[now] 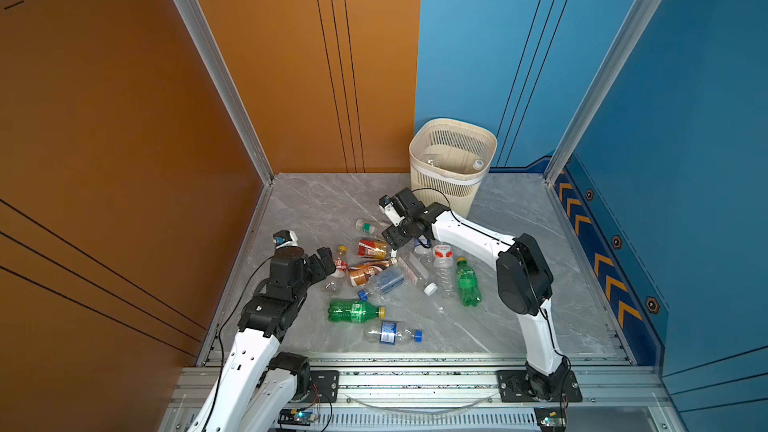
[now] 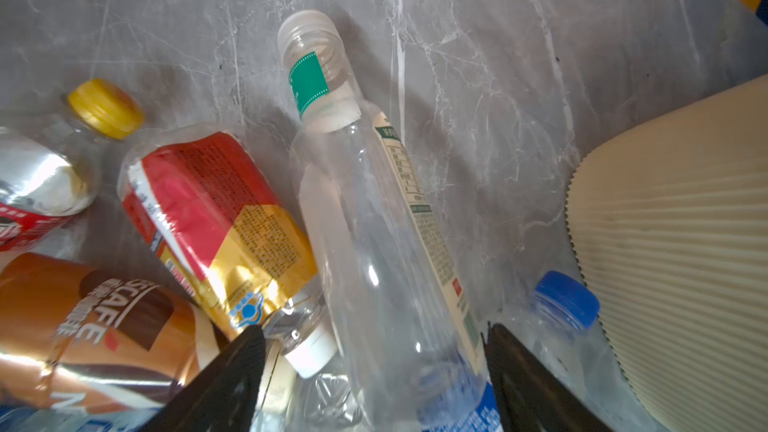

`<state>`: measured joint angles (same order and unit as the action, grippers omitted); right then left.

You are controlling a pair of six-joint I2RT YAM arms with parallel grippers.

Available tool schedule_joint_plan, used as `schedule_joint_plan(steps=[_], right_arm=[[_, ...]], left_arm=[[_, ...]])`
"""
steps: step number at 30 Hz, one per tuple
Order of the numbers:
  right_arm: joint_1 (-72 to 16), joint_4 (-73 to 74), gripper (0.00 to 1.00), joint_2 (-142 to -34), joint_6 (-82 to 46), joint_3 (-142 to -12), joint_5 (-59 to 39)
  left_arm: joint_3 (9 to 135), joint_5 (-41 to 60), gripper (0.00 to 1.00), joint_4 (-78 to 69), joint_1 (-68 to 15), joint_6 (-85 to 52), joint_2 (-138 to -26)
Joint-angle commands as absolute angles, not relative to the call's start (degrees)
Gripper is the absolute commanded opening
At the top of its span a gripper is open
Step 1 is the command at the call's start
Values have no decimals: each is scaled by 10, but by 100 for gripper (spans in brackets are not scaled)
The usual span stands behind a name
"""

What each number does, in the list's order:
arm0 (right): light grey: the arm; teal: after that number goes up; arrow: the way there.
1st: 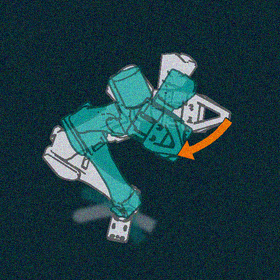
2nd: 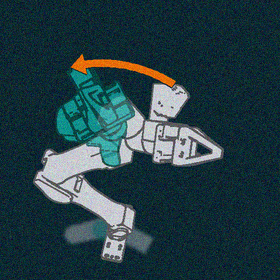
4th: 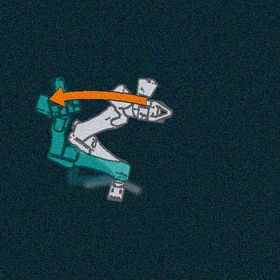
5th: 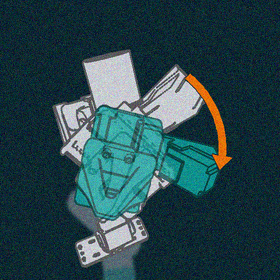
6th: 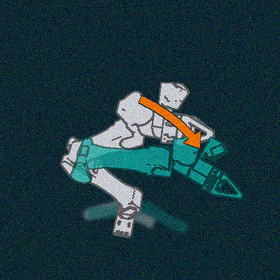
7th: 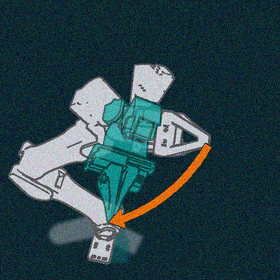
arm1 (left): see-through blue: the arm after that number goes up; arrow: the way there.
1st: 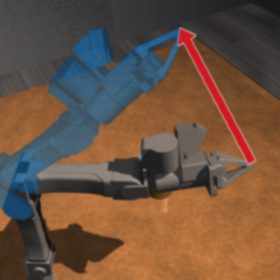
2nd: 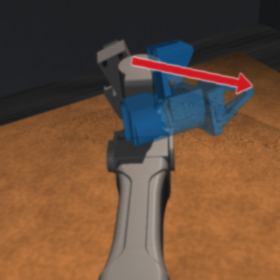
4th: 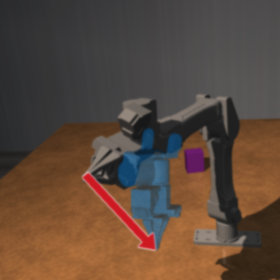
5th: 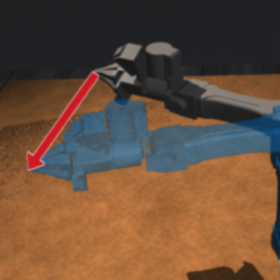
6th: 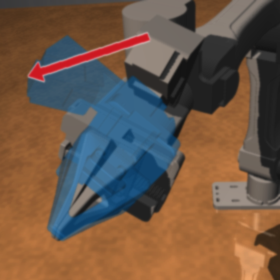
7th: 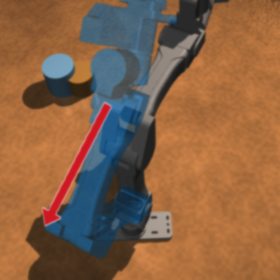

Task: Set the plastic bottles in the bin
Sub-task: 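Lower the right gripper onto the clear green-capped bottle while the left gripper withdraws, then close the right gripper around the clear green-capped bottle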

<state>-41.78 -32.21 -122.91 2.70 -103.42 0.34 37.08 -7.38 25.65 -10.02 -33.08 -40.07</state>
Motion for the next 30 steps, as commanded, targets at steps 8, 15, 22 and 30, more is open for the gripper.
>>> schedule_joint_plan(steps=[8, 15, 22, 30], right_arm=[[-409, -344, 80, -1303, 60, -1113, 29], [-407, -350, 75, -1336, 81, -1146, 29], [-406, -350, 59, -1347, 87, -1162, 24], [-406, -337, 50, -1311, 70, -1176, 25]], left_arm=[[370, -54, 98, 280, -80, -328, -392], [365, -48, 98, 278, -73, -331, -393], [363, -43, 98, 277, -65, -332, -394], [355, -38, 98, 273, -62, -339, -390]])
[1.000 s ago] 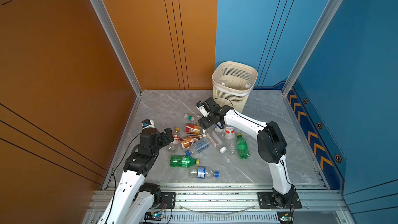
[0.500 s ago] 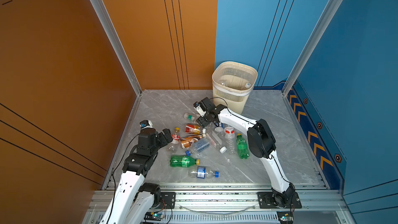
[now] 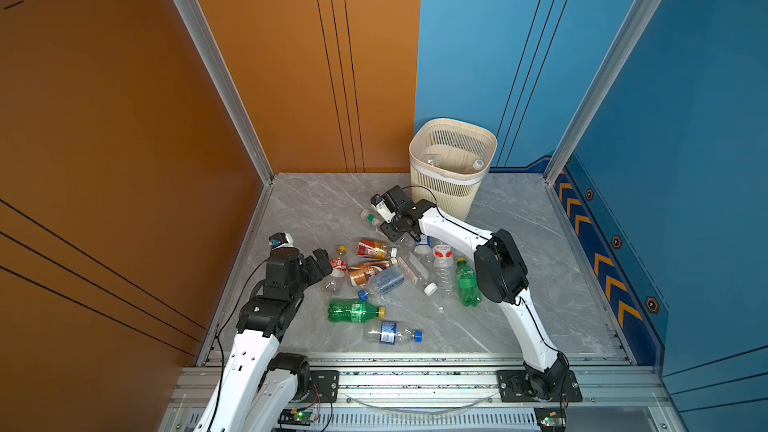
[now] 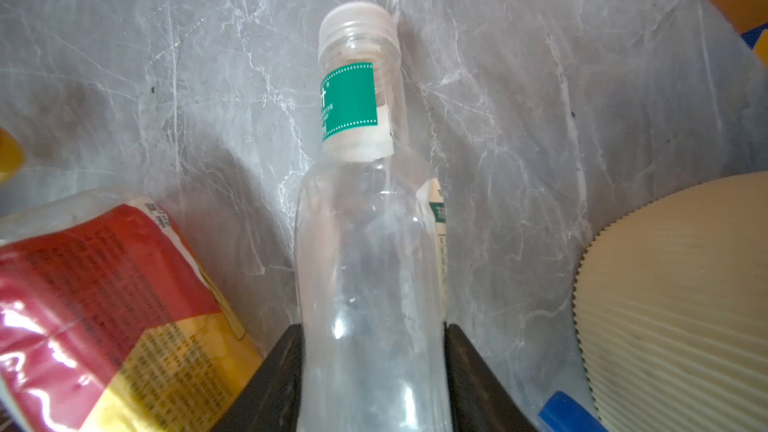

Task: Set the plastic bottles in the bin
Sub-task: 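Close the right gripper around the clear green-capped bottle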

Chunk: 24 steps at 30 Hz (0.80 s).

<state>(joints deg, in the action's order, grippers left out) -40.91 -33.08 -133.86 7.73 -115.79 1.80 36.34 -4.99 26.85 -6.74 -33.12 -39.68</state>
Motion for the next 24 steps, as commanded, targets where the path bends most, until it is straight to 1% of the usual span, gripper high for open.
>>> schedule_joint_plan(steps=[1, 7, 18, 19, 24], right_arm=[[-406, -333, 50, -1301, 65, -1177, 25], [-406, -328, 50, -1261, 55, -1175, 11], [-406, -311, 49, -1283, 34, -1139, 17], [-388, -310, 49, -1286, 32, -1140, 17], [-385, -299, 48, -1264, 23, -1141, 5]], left_arm=[[353, -38, 97, 273, -62, -340, -389], [347, -33, 98, 272, -59, -343, -385], [342, -25, 98, 272, -51, -346, -383], [343, -25, 98, 272, -50, -346, -383], [343, -24, 98, 271, -47, -346, -383]])
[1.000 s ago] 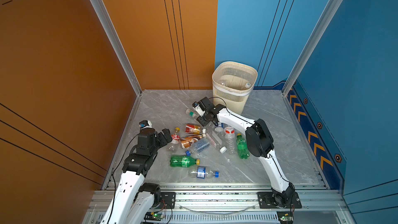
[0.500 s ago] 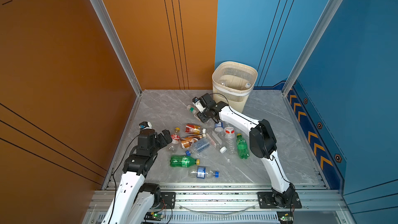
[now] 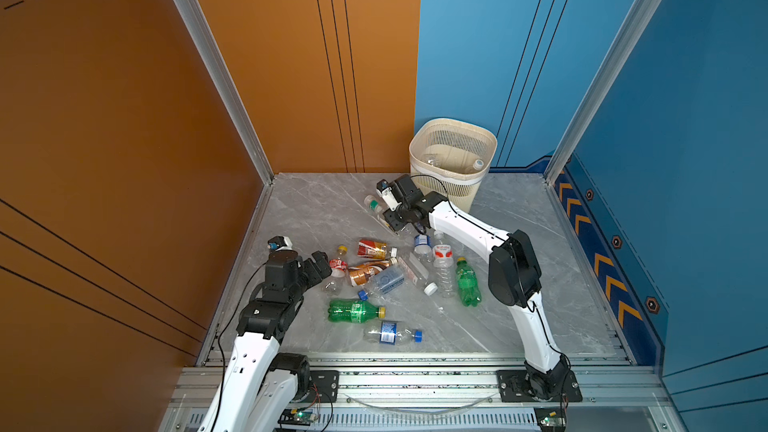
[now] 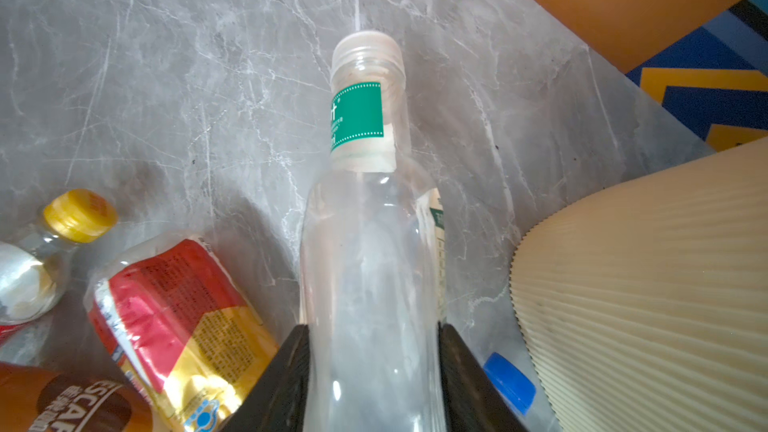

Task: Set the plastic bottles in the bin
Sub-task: 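Lift the bottle with the right gripper and carry it over the wastebasket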

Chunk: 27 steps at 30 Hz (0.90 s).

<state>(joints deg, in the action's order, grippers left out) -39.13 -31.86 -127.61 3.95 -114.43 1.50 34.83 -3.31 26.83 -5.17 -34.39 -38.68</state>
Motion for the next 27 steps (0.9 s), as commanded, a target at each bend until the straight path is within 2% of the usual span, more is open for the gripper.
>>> schedule_joint_plan(steps=[1, 14, 19, 22, 27], right_arm=[[-385, -297, 48, -1255, 23, -1144, 5], [-395, -291, 50, -1112, -1, -1168, -12], [-396, -315, 65, -1116, -40, -1170, -9], [-398, -309, 78, -1112, -65, -1146, -1], [-398, -268, 96, -1043, -94, -1077, -14]], left_arm=[[343, -24, 98, 270, -46, -346, -384], [340, -13, 98, 255, -43, -356, -387], [337, -13, 98, 251, -41, -357, -384], [350, -15, 98, 242, -37, -340, -395], [433, -27, 98, 225, -23, -276, -471]])
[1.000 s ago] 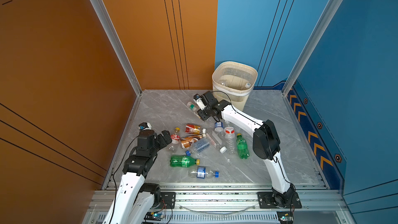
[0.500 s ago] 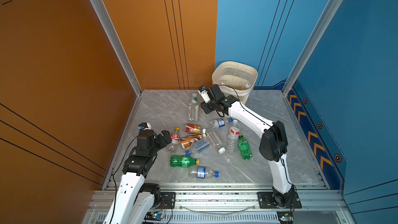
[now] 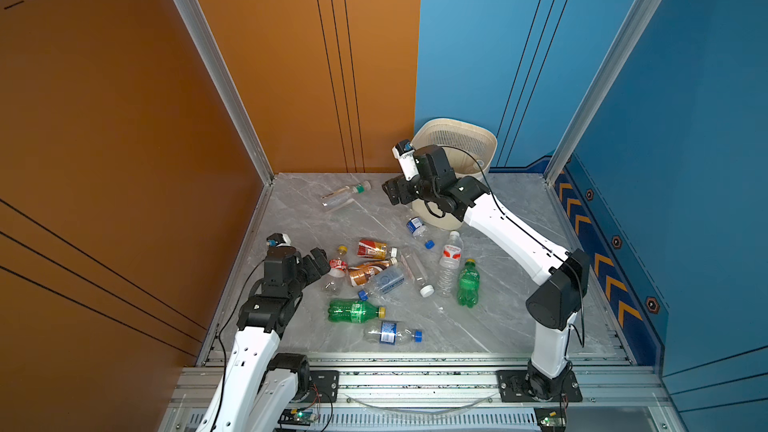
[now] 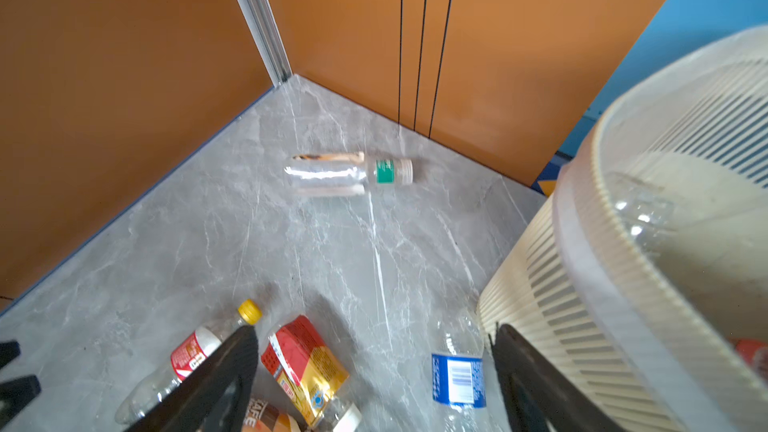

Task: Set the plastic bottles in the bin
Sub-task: 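Lift the bottle with the right gripper and carry it over the wastebasket, then open the right gripper over the basket while the left gripper reaches out, then lower the left gripper onto the cream-labelled green-capped bottle while right withdraws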

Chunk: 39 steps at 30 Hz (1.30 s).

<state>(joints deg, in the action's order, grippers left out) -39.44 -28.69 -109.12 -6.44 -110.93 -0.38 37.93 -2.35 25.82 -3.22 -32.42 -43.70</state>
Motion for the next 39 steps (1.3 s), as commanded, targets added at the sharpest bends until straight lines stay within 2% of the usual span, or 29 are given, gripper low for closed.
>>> schedule_joint_plan(steps=[1, 5, 9, 11, 20, 29, 33, 39], right_arm=[[-398, -260, 97, -1025, -96, -1063, -14], [-398, -224, 100, -929, -113, -974, -13], [-392, -199, 100, -829, -143, -875, -14], [-384, -200, 100, -784, -157, -830, -4], [-309, -230, 100, -629, -242, -663, -9], [-266, -281, 100, -588, -258, -622, -3], [-257, -293, 100, -585, -259, -621, -2], [-252, -286, 100, -590, -272, -611, -4]], left_arm=[[453, -23, 98, 219, -17, -261, -492], [573, 4, 98, 211, 6, -152, -634], [760, 47, 98, 297, 17, -29, -820], [812, 63, 98, 308, 17, 17, -882], [937, 41, 98, 319, -6, 166, -1073], [1089, -33, 98, 319, -44, 255, -1229], [1158, -45, 98, 364, -51, 282, -1292], [1178, -54, 98, 373, -39, 283, -1329]])
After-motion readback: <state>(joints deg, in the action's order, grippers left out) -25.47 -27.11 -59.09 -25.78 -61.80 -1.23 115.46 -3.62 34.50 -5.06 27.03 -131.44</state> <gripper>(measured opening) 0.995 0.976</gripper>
